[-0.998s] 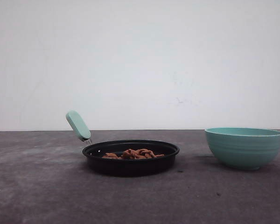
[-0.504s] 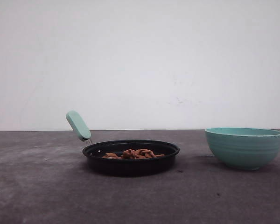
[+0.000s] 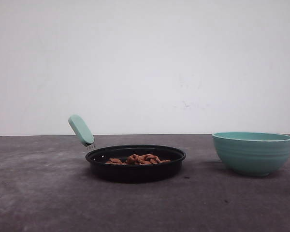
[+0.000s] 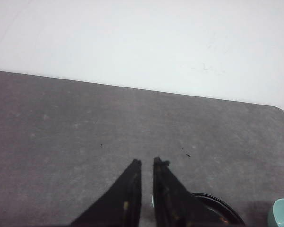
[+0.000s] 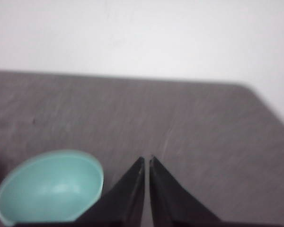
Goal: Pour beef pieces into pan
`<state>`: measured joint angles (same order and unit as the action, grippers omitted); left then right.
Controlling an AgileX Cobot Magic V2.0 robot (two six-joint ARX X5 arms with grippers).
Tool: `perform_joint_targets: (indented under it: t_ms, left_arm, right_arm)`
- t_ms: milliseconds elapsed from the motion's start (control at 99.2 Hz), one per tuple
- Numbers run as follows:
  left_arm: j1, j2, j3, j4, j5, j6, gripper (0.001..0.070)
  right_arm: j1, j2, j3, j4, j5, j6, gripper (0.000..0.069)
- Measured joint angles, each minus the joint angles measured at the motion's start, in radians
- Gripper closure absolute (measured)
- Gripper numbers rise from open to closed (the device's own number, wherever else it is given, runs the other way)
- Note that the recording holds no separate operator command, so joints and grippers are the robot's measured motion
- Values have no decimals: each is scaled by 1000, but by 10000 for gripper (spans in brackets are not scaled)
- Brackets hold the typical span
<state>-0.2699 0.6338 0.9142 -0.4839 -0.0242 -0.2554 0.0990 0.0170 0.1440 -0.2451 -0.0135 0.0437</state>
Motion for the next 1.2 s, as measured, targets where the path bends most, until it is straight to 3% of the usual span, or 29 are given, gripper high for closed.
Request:
perform_joint_targets:
  t_ms: [141, 353, 1200]
  left_arm:
    - [-1, 3, 0, -5, 0, 0, 688]
    - [-1, 0, 0, -5, 0, 0, 688]
    - [-1, 1, 0, -5, 0, 0, 688]
  right_arm:
    - [-16, -13, -100, -13, -69, 13, 675]
    - [-8, -13, -110, 26, 11, 43, 675]
    - [-9, -13, -111, 29, 11, 70, 675]
